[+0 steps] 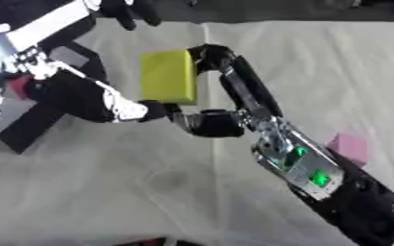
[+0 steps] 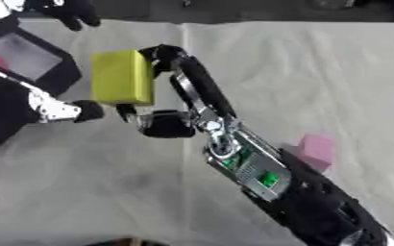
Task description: Pick up the objects with one hand, pass them to the other hand, and then place them into the box on the other side of the table.
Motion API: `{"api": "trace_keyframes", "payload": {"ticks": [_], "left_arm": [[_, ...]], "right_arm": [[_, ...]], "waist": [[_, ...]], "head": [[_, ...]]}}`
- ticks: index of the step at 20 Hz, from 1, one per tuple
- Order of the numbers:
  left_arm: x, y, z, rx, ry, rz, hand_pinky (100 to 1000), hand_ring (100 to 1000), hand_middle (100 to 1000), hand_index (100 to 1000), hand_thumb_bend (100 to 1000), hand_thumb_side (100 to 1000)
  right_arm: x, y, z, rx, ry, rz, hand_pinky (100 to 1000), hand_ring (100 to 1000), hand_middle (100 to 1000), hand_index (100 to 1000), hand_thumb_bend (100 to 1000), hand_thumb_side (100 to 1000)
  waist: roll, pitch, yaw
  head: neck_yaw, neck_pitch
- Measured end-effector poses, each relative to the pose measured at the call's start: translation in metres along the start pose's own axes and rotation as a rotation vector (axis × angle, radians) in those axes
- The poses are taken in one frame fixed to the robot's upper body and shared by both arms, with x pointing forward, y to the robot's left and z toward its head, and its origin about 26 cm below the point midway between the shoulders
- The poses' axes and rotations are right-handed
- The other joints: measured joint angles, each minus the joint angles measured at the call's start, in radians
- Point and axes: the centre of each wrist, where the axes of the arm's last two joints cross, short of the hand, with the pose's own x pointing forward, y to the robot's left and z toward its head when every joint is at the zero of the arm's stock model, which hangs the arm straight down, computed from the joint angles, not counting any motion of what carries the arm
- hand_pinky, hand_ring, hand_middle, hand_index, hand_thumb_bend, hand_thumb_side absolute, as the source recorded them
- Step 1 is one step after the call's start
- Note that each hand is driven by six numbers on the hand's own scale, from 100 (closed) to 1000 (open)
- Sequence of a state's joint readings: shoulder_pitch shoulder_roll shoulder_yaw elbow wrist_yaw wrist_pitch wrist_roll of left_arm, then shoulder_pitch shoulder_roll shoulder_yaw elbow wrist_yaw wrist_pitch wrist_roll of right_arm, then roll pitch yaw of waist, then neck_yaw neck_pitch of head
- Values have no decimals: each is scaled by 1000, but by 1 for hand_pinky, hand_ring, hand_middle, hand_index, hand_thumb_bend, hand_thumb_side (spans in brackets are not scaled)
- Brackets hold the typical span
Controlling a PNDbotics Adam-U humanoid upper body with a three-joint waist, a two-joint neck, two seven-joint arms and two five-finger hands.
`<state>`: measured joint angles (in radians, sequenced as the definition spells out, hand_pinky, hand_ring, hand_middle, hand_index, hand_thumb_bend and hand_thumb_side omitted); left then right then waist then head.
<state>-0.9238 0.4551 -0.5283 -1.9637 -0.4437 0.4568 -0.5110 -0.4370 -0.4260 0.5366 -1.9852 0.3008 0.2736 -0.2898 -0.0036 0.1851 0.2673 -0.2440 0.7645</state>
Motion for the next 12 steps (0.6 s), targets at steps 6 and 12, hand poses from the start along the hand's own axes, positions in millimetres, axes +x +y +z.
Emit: {"api": "trace_keyframes", "payload": {"ticks": [6, 12], "left_arm": [[-5, -5, -5, -37, 8, -26, 876, 756, 785, 784, 689, 202], [-11, -11, -12, -64, 30, -53, 868, 758, 781, 784, 690, 191]], "right_arm": [[0, 0, -1, -3, -18, 10, 771, 627, 484, 529, 342, 100], [1, 1, 0, -2, -29, 6, 763, 623, 483, 528, 342, 100]], "waist": [[0, 1, -2], [2, 1, -5]], "head": [[5, 0], [6, 0]]}}
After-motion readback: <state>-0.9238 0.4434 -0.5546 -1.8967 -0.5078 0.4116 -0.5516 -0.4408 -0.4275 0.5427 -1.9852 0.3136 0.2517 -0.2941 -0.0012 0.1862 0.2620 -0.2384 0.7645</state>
